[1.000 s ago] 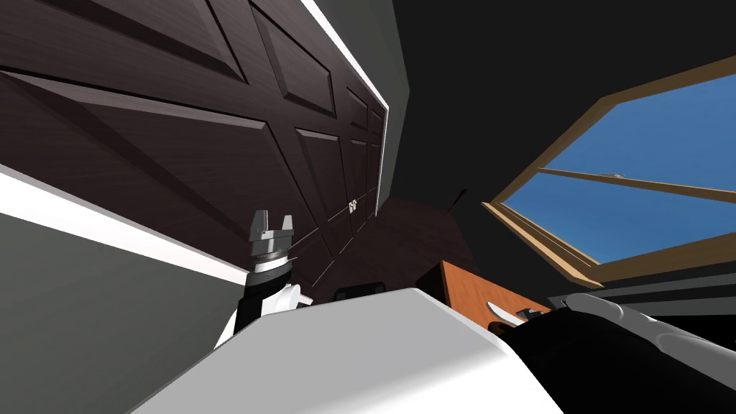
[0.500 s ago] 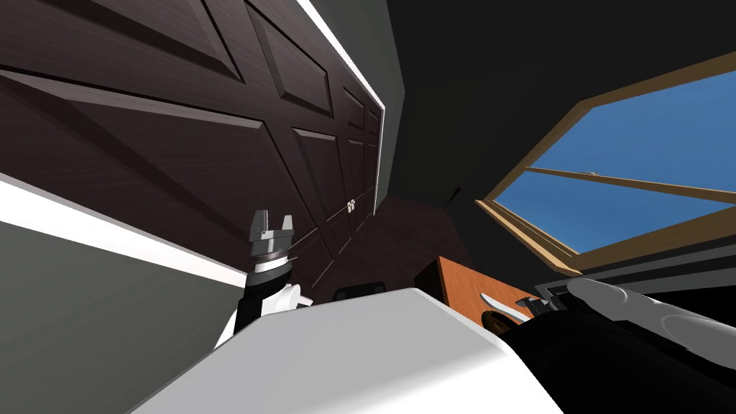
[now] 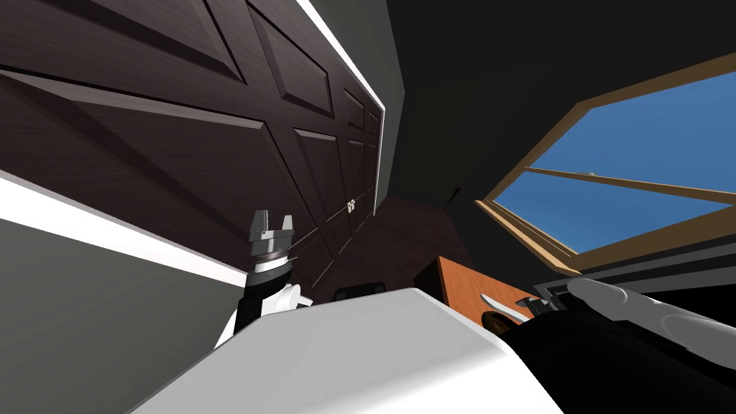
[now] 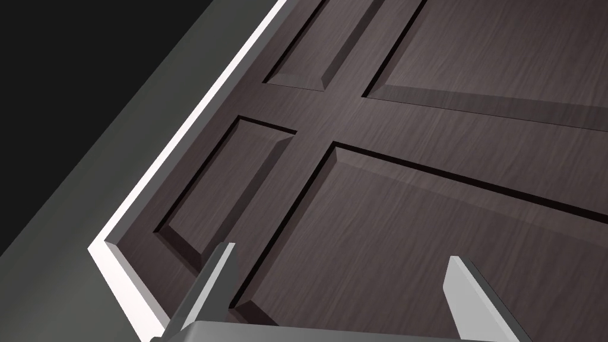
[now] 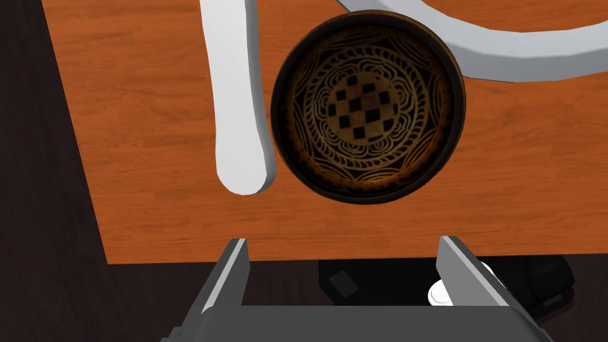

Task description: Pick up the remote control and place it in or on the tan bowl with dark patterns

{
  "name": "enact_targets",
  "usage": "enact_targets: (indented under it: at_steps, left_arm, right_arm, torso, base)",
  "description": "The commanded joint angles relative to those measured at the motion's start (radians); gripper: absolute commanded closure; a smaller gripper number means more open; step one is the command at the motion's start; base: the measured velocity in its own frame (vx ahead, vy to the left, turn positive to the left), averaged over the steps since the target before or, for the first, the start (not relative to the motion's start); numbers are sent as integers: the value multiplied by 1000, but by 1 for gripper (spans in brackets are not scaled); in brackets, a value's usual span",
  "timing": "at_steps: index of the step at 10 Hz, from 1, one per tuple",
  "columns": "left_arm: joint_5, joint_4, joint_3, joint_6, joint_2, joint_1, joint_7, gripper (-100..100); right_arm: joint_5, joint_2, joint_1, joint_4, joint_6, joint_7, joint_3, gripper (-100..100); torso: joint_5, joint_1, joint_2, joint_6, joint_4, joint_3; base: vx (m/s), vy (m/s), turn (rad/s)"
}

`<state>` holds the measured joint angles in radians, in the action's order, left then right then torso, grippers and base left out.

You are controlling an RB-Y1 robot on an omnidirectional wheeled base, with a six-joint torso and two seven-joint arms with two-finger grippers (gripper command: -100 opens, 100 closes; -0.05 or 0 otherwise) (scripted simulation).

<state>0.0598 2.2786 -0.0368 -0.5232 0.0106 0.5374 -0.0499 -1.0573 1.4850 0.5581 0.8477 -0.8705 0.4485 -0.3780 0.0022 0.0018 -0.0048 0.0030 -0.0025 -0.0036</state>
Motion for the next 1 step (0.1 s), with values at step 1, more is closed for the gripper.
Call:
enact_targets:
  at_steps: [1]
  left_arm:
    - [0,0,0,0,0,0,0,0]
  right_arm:
    - [0,0,0,0,0,0,0,0]
  torso:
    - [0,0,0,0,0,0]
  base:
    - [0,0,0]
